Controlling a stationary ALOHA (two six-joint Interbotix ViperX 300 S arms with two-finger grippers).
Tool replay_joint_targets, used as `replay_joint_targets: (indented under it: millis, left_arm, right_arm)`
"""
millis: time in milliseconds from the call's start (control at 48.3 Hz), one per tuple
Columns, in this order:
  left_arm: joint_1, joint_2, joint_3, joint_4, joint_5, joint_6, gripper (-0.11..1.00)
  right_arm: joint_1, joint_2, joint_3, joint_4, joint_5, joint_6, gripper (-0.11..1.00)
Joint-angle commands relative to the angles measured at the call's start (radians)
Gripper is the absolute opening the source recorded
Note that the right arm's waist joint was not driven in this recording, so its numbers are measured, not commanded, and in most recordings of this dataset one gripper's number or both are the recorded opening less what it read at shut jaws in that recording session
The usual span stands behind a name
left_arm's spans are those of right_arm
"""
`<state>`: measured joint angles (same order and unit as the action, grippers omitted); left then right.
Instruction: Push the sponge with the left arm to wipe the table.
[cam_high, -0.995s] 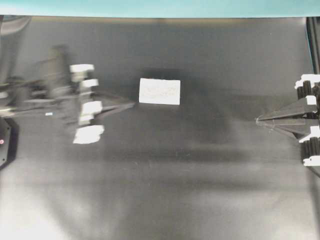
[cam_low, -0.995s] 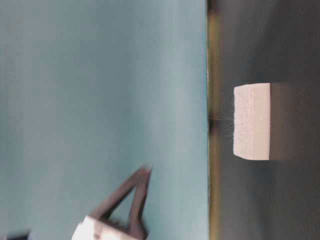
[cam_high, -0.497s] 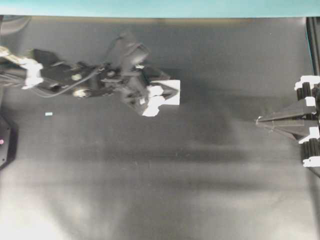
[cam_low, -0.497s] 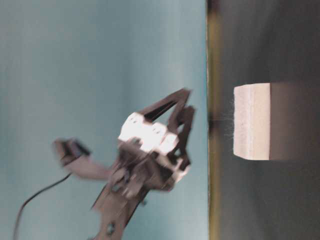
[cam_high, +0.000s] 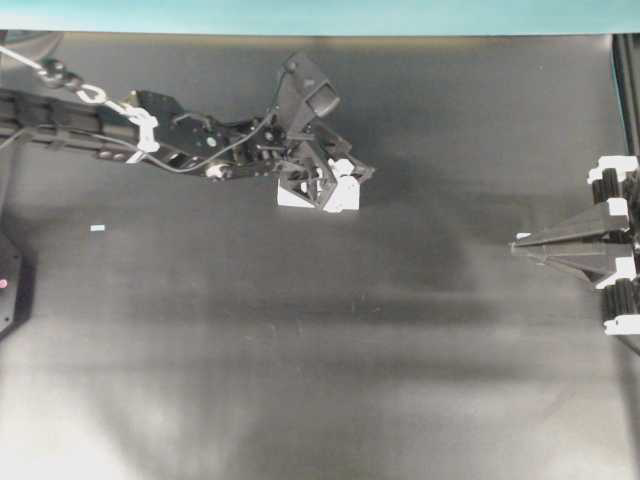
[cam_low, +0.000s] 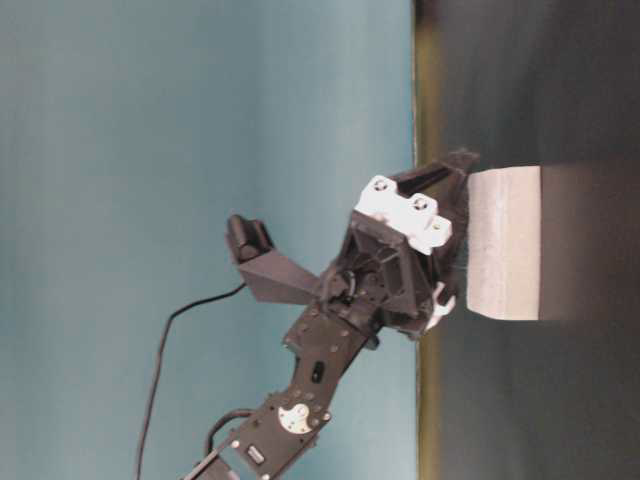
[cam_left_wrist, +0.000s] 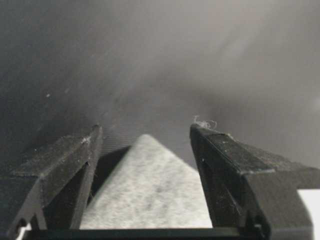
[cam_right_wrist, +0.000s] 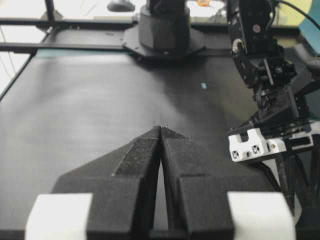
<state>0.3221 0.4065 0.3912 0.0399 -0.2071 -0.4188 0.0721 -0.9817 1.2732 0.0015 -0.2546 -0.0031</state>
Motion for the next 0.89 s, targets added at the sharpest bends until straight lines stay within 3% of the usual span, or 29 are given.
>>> replay_joint_targets:
  millis: [0,705,870]
  left_arm:
    - [-0.002,-0.003,-0.003,0.003,0.012,-0.003,0.67]
    - [-0.061,-0.123,0.153,0.003,0.023,-0.046,0.67]
    - [-0.112,-0.149,0.199,0.003,0.017,-0.1,0.67]
  right_arm:
    - [0.0,0.005,-0.002,0.002,-0.009,-0.009,0.0]
    - [0.0,-0.049,0.035,0.002,-0.005,-0.009,0.0]
    - [0.0,-0.066,0.043,0.002,-0.003,-0.009,0.0]
